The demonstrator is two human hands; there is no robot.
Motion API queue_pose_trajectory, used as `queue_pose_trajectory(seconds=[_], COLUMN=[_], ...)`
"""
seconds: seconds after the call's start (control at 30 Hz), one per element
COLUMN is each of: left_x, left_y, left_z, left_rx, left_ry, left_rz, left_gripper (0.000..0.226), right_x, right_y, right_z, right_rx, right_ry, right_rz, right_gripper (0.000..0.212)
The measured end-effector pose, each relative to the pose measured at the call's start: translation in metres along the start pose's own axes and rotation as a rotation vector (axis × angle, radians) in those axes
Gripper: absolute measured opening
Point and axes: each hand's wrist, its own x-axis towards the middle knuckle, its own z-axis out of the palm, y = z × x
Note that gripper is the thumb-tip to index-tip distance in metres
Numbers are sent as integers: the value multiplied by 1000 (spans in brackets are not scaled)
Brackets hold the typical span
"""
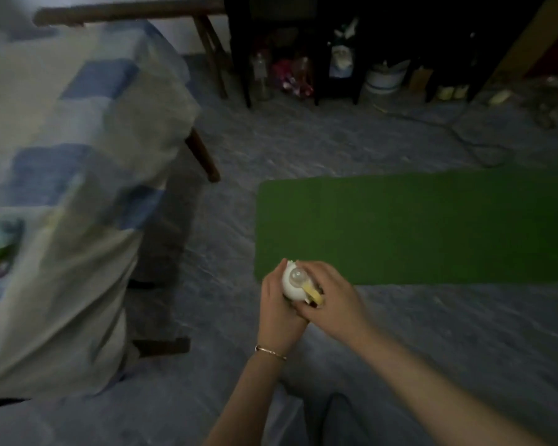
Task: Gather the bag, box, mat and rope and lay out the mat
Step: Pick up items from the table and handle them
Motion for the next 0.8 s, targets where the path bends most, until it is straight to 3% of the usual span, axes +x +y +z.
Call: queue_pose_trajectory(seconds=[0.13, 0.3, 0.57, 0.63, 0.8], left_x=[13, 37, 78, 92, 101], left_y=[-95, -255, -485, -508, -567], left_z=[54, 113, 165, 174, 187], left_rx=[56, 163, 127, 91, 147], left_ry=[-69, -149, -154, -134, -158], left_rz=[-20, -58, -241, -246, -241], left_gripper=[70, 64, 68, 62, 80], right_x=[6, 21, 67, 78, 93], right_y=[100, 238, 408, 435, 484], right_z=[51, 156, 303, 322, 367], right_rx=[-31, -5, -47, -58, -45], right_ry=[3, 13, -23, -46, -56], right_rz=[39, 94, 32, 20, -1], right_gripper=[82, 68, 62, 63, 60])
